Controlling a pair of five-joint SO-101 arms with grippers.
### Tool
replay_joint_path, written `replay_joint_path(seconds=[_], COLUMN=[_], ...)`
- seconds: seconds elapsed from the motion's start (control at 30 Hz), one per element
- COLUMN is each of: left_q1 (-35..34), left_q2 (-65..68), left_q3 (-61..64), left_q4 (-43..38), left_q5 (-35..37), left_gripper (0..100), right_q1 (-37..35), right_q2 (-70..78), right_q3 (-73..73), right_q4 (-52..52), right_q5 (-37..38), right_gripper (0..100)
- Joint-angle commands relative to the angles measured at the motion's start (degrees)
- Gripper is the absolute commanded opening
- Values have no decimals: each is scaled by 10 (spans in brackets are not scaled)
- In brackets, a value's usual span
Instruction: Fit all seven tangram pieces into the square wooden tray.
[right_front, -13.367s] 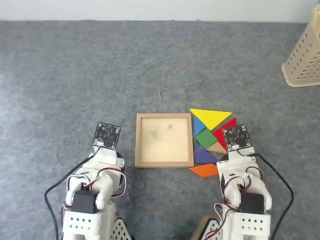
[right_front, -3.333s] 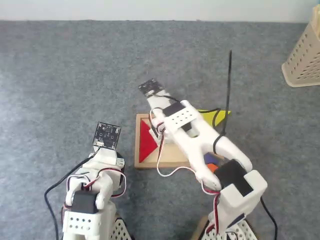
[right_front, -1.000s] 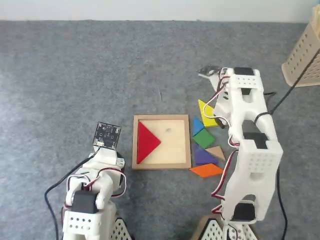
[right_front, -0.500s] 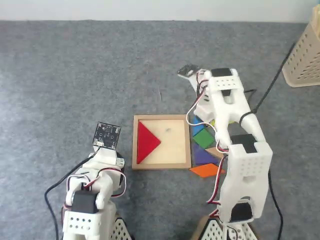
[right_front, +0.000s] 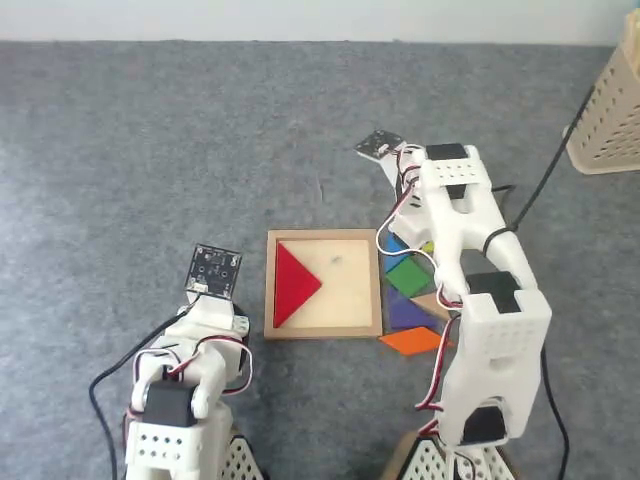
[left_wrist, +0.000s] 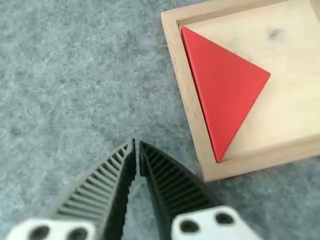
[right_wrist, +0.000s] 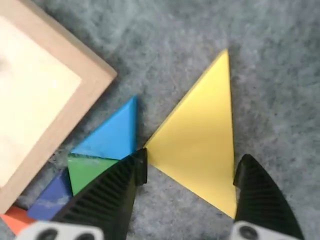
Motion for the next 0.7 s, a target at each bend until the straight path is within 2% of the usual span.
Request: replay_joint_path(seconds=[0.0, 0.37, 0.67], left_q1=[-3, -3, -3], left_q2=[-12, -12, -12], left_q3=[-11, -11, -11], left_q4=[4, 4, 4], left_q5=[4, 4, 4], left_gripper=[12, 12, 12], right_q1=[14, 72, 61], right_q2=[29, 34, 4], right_q3=[-14, -46, -47], right_q4=[-9, -7, 6], right_q5=[-13, -158, -165], right_gripper=[284, 281, 284])
